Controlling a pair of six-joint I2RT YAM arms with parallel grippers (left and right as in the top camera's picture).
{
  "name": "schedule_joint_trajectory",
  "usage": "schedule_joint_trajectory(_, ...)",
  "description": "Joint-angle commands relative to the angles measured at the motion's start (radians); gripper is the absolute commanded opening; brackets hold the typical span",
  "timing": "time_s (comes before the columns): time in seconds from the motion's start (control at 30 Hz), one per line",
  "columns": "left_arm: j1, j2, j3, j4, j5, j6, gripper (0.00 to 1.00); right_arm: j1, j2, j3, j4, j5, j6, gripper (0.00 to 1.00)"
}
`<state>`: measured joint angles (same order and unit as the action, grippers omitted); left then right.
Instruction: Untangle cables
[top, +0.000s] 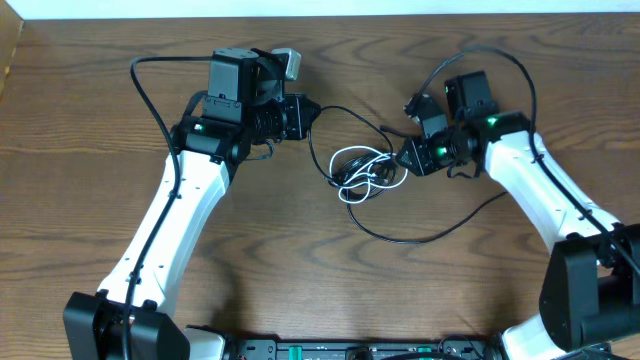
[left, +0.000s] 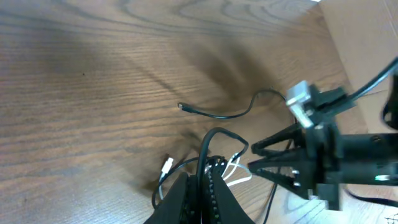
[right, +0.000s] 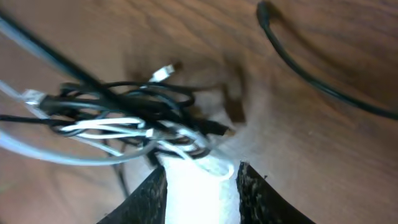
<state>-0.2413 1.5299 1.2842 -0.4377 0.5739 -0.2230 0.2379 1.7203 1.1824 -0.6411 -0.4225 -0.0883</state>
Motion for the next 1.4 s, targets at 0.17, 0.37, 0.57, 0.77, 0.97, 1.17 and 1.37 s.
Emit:
schedule_joint_trajectory(0.17,-0.002,-0.006,-0.015,0.006,0.010,0.036,0.09,0.002,0.008,-0.186,0.188,0.020,0.005,0.36)
schedule_joint_trajectory(0.37,-0.002,-0.006,-0.015,0.008,0.013,0.035,0.09,0.002,0.008,-0.198,0.198,-0.006,0.005,0.36)
schedule_joint_trajectory(0.57,-0.002,-0.007,-0.015,0.002,0.022,0.035,0.09,0.002,0.008,-0.200,0.234,-0.026,0.005,0.36)
schedule_joint_trajectory(0.77,-0.002,-0.007,-0.015,-0.003,0.047,0.035,0.09,0.002,0.026,-0.203,0.314,-0.034,0.005,0.35)
schedule_joint_trajectory(0.97,-0.002,-0.008,-0.015,-0.003,0.074,0.035,0.09,0.003,0.061,-0.203,0.367,-0.048,0.005,0.36)
schedule_joint_trajectory(1.17,-0.002,-0.008,-0.015,-0.003,0.073,0.035,0.09,0.014,0.113,-0.203,0.396,-0.067,0.012,0.01)
schedule_joint_trajectory(1.37,-0.002,-0.008,-0.015,-0.003,0.069,0.036,0.09,0.011,0.074,-0.202,0.394,-0.134,0.073,0.01)
